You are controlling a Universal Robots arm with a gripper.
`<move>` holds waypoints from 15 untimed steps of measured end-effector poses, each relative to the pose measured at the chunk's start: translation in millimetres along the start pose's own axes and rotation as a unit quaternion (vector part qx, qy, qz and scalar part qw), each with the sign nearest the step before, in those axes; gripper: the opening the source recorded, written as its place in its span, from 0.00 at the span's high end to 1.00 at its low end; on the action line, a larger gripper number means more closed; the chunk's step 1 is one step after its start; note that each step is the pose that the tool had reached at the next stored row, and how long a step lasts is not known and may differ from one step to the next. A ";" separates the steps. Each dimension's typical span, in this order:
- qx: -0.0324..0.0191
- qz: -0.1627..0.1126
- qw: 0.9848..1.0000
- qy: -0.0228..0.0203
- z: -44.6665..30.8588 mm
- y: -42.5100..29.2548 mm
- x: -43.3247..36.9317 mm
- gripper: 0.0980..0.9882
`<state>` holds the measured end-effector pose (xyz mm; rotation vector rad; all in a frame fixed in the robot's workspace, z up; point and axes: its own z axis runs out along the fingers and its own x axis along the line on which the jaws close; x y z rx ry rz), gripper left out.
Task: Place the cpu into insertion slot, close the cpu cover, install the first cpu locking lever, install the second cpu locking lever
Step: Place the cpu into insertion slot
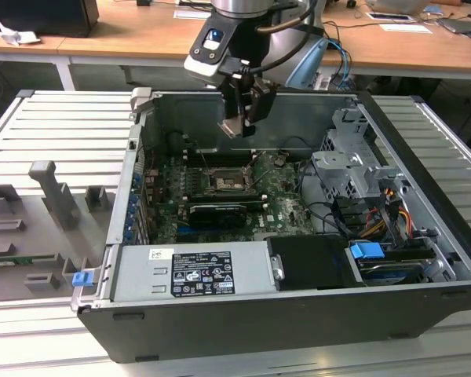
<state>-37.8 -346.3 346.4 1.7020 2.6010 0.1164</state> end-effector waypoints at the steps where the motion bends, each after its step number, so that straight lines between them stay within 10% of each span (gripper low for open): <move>1: 0.000 0.004 1.000 0.000 0.1 0.0 0.0 0.51; 15: 0.000 0.033 0.999 -0.003 0.7 0.0 0.0 0.51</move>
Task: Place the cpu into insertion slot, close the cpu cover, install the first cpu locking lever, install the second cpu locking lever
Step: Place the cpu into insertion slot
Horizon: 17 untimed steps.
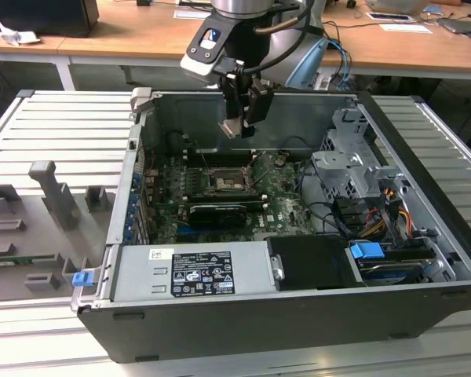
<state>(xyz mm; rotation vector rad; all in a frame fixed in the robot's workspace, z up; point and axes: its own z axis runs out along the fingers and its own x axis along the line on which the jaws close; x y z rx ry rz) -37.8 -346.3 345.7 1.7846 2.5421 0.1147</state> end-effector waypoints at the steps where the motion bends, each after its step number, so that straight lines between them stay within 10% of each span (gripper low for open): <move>1: 0.000 0.002 1.000 0.000 0.1 0.0 0.0 0.51; 8: 0.000 0.022 1.000 -0.002 1.5 -0.1 0.0 0.51; 17: -0.002 0.109 0.994 -0.009 6.0 -0.5 -0.1 0.51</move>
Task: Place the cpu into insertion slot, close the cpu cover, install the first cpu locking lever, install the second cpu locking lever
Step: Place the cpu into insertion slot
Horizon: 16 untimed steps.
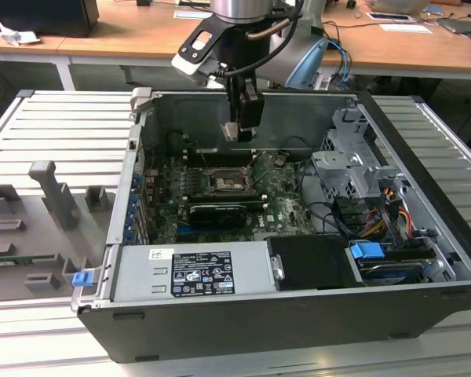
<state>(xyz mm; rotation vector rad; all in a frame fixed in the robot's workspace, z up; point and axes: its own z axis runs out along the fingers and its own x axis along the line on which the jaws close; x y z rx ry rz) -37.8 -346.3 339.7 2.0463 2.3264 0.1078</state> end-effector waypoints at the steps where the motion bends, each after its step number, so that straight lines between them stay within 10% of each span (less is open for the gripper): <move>1: 0.000 0.003 1.000 0.000 0.4 0.0 0.0 0.51; 16: 0.000 0.013 1.000 -0.001 6.7 -0.5 -0.1 0.51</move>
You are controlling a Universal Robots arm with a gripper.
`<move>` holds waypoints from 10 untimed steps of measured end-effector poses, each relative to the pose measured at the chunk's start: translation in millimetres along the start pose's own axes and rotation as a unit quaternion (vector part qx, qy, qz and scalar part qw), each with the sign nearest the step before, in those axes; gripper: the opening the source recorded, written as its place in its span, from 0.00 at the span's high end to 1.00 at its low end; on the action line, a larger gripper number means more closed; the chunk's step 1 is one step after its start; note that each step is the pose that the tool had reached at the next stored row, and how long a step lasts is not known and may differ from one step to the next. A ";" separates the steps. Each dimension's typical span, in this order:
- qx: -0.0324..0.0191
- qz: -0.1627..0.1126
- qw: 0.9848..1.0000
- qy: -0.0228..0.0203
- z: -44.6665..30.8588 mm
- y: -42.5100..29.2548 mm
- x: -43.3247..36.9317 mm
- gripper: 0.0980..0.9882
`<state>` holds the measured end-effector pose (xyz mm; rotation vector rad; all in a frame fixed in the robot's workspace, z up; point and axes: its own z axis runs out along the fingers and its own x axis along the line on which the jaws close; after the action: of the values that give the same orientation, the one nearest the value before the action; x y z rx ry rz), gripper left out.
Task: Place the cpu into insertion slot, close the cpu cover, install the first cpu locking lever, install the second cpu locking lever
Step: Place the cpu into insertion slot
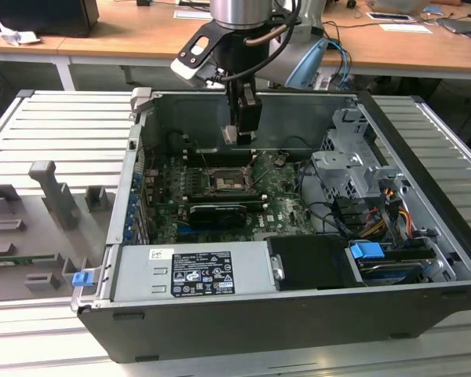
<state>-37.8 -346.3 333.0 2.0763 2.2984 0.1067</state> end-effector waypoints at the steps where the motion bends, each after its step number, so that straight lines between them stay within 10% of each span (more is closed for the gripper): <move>1: 0.000 0.000 1.000 0.000 0.3 0.0 0.0 0.51; 10: 0.000 0.001 1.000 -0.003 4.4 0.2 0.5 0.51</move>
<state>-37.4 -345.7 328.7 2.0774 2.2935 0.1003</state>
